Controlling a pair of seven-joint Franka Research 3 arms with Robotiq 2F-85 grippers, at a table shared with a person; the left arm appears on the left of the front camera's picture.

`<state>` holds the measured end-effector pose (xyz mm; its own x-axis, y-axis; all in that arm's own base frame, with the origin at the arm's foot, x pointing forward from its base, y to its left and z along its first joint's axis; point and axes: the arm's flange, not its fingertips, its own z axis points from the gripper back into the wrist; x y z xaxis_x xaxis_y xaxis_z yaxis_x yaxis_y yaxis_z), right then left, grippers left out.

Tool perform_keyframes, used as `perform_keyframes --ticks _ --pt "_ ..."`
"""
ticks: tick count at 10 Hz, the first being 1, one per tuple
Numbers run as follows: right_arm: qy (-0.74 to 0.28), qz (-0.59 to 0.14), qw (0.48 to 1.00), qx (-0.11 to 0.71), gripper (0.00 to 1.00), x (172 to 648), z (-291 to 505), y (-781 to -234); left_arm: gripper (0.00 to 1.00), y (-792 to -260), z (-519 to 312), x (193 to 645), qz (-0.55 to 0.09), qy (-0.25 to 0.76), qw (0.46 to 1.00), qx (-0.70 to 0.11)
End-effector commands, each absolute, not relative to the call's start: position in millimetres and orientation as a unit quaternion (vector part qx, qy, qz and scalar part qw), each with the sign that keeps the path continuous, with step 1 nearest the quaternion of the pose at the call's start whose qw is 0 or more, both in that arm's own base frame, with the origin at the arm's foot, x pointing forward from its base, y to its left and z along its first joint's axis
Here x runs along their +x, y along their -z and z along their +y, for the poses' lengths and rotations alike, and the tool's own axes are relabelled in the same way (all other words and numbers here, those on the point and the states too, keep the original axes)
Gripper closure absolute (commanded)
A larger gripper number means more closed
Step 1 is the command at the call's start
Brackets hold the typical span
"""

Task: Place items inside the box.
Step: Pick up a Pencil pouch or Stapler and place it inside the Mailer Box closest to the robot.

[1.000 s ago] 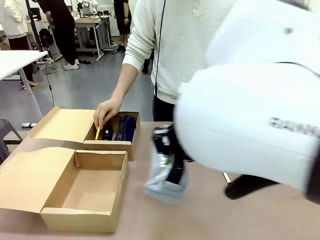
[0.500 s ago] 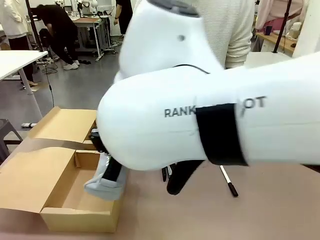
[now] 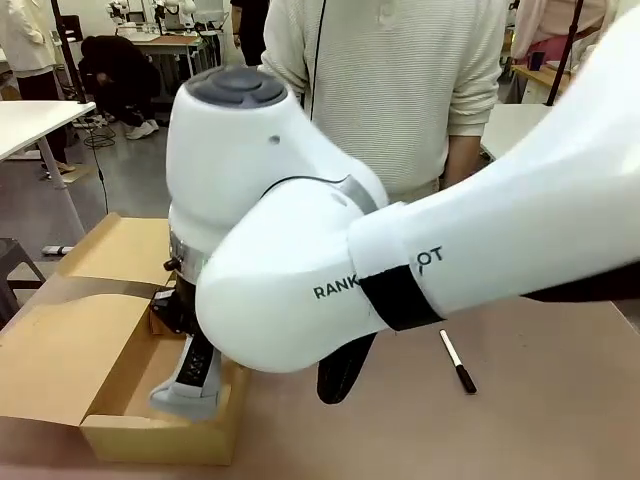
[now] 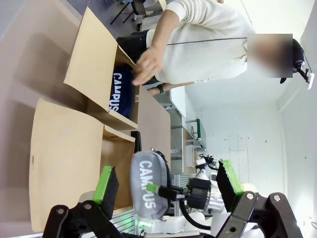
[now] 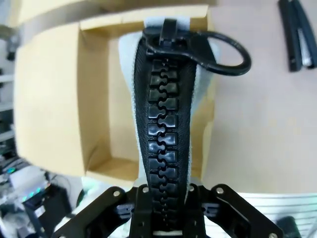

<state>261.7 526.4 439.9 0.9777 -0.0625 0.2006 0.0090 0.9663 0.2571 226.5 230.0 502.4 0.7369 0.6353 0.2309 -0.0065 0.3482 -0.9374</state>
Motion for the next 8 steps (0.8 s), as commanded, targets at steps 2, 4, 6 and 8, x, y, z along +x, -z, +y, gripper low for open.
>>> perform_keyframes --ticks 2,4,6,8 --pt "0.029 -0.101 0.988 0.111 0.92 302.9 586.2 -418.2 0.0 -503.0 229.1 226.9 -0.307 -0.202 0.759 -0.538" --pt "0.03 -0.095 0.99 0.103 0.92 312.4 592.5 -399.5 0.0 -503.0 229.1 226.9 -0.307 -0.202 0.759 -0.538" --pt "0.032 -0.075 0.994 0.069 0.92 309.3 593.0 -383.9 0.0 -503.0 229.1 226.9 -0.307 -0.202 0.759 -0.538" --pt "0.04 -0.07 0.995 0.054 0.92 304.3 586.3 -375.2 0.0 -503.0 229.1 226.9 -0.307 -0.202 0.759 -0.538"
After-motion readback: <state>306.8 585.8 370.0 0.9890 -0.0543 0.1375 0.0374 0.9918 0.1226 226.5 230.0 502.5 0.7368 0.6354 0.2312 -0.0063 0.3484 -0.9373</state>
